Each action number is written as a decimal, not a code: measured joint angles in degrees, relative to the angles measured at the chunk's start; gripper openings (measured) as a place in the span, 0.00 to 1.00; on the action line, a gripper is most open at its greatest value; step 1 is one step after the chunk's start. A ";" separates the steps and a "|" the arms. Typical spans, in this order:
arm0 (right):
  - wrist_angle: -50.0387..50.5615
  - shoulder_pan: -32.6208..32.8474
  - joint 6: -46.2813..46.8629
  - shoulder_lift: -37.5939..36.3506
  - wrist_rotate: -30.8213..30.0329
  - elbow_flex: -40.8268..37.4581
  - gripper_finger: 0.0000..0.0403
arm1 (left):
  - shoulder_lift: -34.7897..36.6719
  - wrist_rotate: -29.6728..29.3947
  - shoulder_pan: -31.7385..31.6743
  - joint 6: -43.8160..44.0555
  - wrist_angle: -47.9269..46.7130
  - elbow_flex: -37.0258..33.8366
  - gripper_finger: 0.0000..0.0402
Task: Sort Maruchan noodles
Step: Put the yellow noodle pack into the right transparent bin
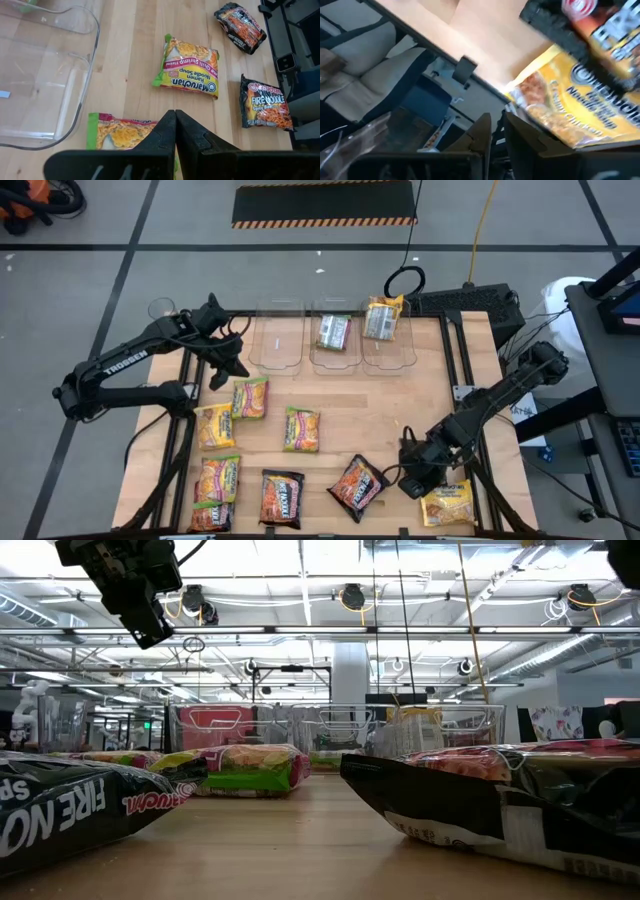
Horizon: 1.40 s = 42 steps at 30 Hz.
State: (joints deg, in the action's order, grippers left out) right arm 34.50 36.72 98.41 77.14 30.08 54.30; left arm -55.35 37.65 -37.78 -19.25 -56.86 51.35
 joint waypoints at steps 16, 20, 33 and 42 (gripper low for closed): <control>-10.96 4.58 7.16 5.70 -1.64 0.02 0.11 | 0.00 -0.02 0.02 -4.94 0.02 0.00 0.02; -14.80 5.02 6.16 8.19 -6.25 0.04 0.12 | 0.00 -0.01 0.00 -5.22 0.02 0.00 0.02; -8.19 5.87 7.22 10.69 3.01 0.02 0.29 | -0.02 -0.01 0.00 -5.96 0.02 0.00 0.02; -8.10 5.91 9.75 10.71 -2.80 0.02 0.29 | 0.00 0.00 0.02 -6.05 0.02 0.00 0.02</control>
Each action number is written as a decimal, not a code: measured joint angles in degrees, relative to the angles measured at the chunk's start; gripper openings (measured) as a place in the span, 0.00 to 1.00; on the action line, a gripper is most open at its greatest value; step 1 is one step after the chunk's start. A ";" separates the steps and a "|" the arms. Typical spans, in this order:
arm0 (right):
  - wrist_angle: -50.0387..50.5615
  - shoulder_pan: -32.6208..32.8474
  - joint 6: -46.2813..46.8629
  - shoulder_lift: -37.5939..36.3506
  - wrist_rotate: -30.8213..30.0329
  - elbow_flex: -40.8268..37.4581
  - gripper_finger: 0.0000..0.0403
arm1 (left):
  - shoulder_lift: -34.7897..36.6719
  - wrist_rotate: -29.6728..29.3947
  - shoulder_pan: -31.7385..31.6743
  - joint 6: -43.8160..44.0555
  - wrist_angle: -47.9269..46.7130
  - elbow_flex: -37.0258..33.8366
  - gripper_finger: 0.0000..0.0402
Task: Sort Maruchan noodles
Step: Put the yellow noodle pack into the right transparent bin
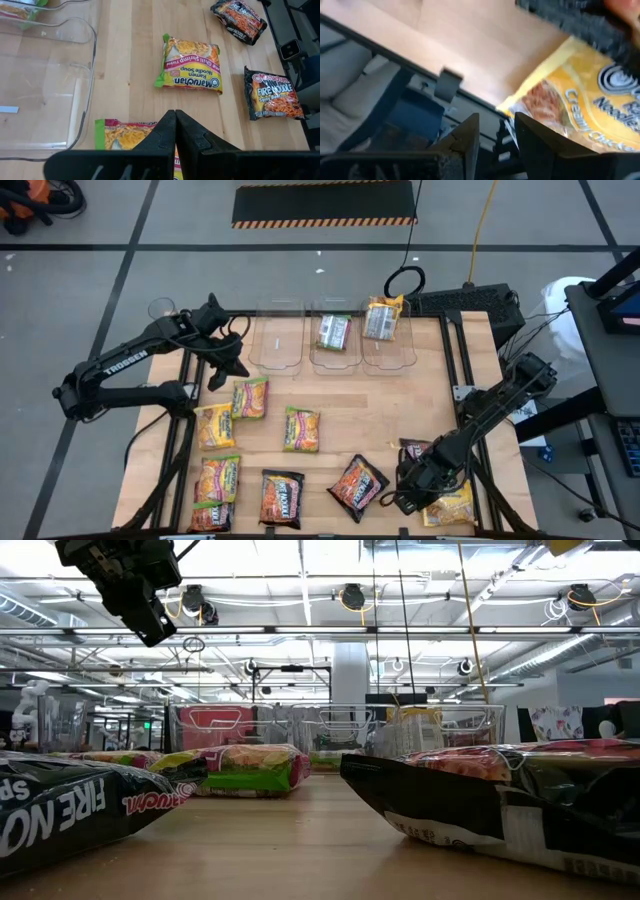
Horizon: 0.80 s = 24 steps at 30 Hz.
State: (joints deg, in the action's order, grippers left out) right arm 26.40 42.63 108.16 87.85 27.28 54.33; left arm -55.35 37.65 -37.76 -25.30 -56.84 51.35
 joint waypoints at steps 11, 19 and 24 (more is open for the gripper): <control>2.38 1.14 0.66 0.26 -0.49 0.00 0.29 | 0.00 -0.01 0.00 -0.09 0.00 0.00 0.02; 1.24 1.31 1.68 0.96 -0.67 0.00 0.29 | 0.00 0.00 0.00 -0.15 0.00 0.00 0.02; -3.11 1.53 0.39 5.03 -0.16 0.00 0.29 | 0.00 -0.01 0.00 -0.17 0.00 0.00 0.02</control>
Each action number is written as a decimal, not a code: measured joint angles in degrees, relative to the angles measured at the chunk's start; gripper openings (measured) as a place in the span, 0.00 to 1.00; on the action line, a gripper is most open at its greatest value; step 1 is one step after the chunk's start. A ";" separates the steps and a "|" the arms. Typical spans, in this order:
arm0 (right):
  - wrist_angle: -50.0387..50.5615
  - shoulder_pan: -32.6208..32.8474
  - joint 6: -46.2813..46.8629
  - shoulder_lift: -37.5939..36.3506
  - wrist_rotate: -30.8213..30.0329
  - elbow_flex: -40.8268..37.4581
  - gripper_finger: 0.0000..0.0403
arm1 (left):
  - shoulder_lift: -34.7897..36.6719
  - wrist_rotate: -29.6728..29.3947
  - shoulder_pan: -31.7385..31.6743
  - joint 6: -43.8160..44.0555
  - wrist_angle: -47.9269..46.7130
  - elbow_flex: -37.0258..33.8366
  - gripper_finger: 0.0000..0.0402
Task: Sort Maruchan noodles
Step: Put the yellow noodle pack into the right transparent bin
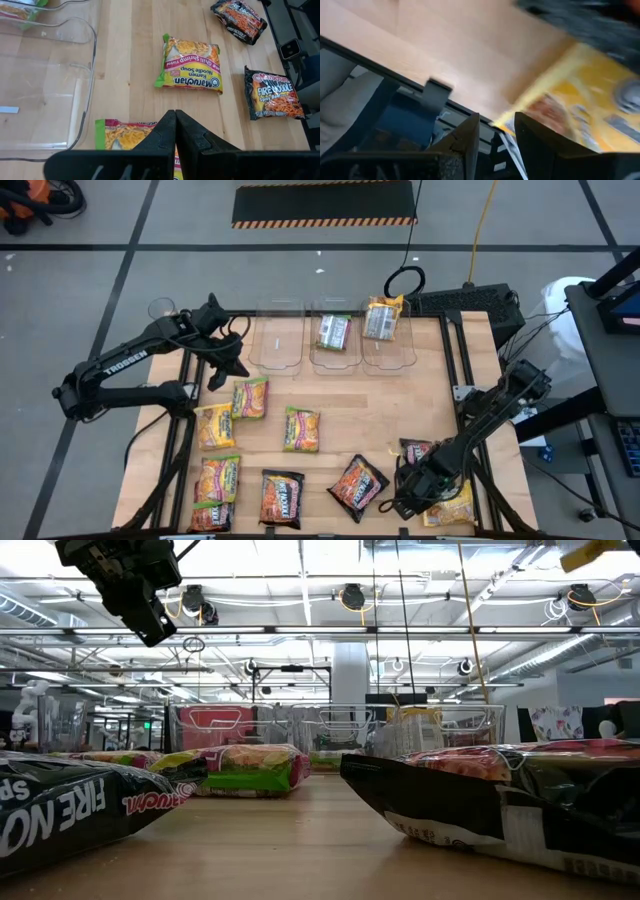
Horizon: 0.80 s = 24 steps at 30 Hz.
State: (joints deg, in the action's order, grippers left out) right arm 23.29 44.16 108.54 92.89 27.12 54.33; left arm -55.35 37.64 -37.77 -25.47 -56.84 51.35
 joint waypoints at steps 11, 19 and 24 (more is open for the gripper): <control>-7.41 0.62 0.48 5.85 9.17 0.00 0.29 | 0.00 -0.01 0.01 -0.38 0.00 0.00 0.02; -7.15 0.59 0.38 5.83 8.65 0.00 0.29 | -0.01 0.01 0.00 -0.36 0.02 0.00 0.02; -5.30 0.59 0.31 5.83 5.98 0.00 0.29 | -0.01 0.01 0.00 -0.36 0.02 0.00 0.02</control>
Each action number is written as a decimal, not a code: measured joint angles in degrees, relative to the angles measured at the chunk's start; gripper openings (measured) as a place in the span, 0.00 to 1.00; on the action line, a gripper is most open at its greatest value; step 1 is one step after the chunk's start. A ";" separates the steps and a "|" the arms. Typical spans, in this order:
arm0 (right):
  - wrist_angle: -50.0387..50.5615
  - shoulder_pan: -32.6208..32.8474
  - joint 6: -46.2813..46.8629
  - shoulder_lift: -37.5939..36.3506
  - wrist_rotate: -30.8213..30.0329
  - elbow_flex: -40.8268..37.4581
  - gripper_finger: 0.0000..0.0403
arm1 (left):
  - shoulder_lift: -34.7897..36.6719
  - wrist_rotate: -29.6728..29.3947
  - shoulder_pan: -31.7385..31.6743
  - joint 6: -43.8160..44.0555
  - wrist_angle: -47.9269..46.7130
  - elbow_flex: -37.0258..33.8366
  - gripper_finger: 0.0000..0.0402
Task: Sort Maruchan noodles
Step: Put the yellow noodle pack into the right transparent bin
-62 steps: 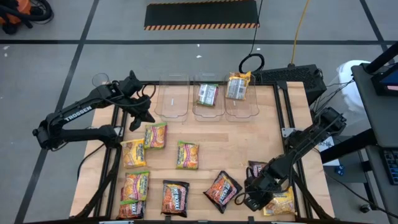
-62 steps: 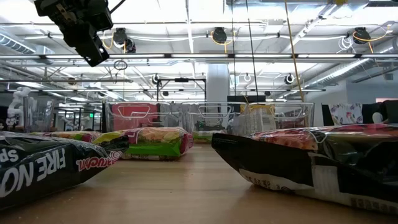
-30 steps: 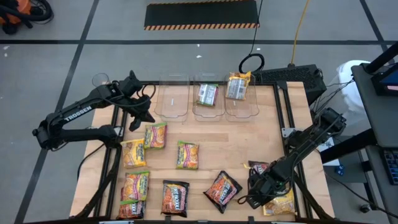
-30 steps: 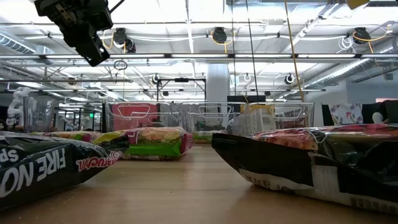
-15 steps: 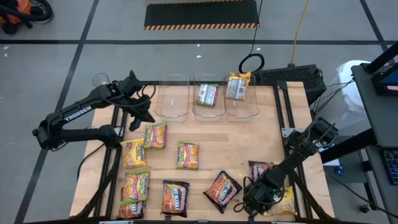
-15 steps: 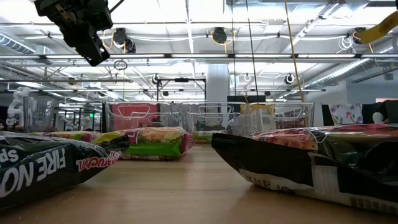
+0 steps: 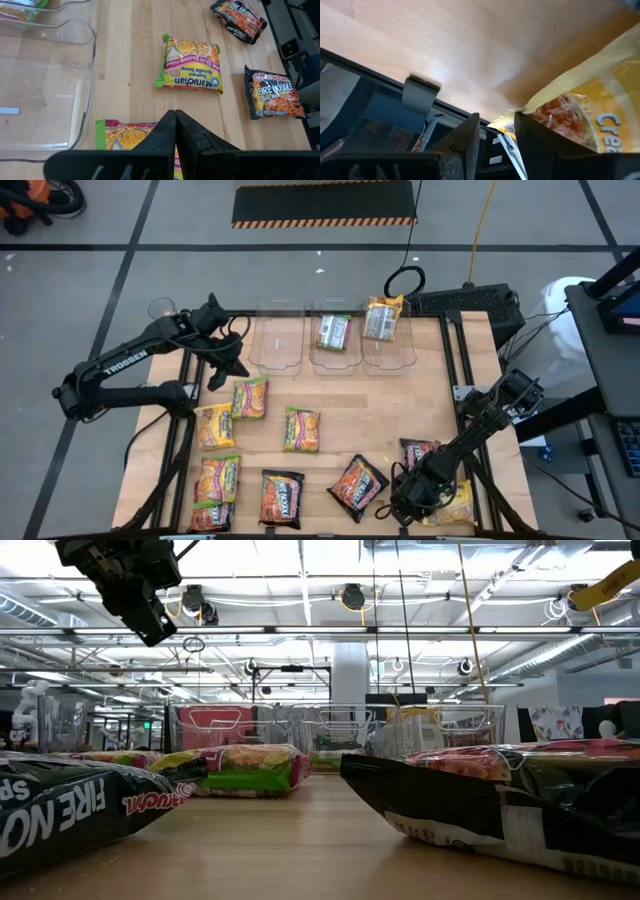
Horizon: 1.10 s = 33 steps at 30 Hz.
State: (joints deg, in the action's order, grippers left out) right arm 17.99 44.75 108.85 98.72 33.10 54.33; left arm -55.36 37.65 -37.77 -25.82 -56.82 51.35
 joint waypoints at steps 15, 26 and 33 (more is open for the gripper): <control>3.44 0.02 -0.04 -0.01 -0.02 0.00 0.29 | 0.01 0.00 0.01 0.02 0.02 0.00 0.02; -0.08 -0.15 -0.04 -0.01 -6.49 0.00 0.29 | 0.01 0.00 0.00 0.03 0.04 0.00 0.02; 2.27 -0.13 -0.02 -0.01 -6.14 0.00 0.29 | 0.01 0.00 0.01 0.04 0.07 0.00 0.02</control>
State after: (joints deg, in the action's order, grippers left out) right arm 20.26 44.62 108.84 98.72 26.96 54.33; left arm -55.35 37.65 -37.76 -25.78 -56.75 51.35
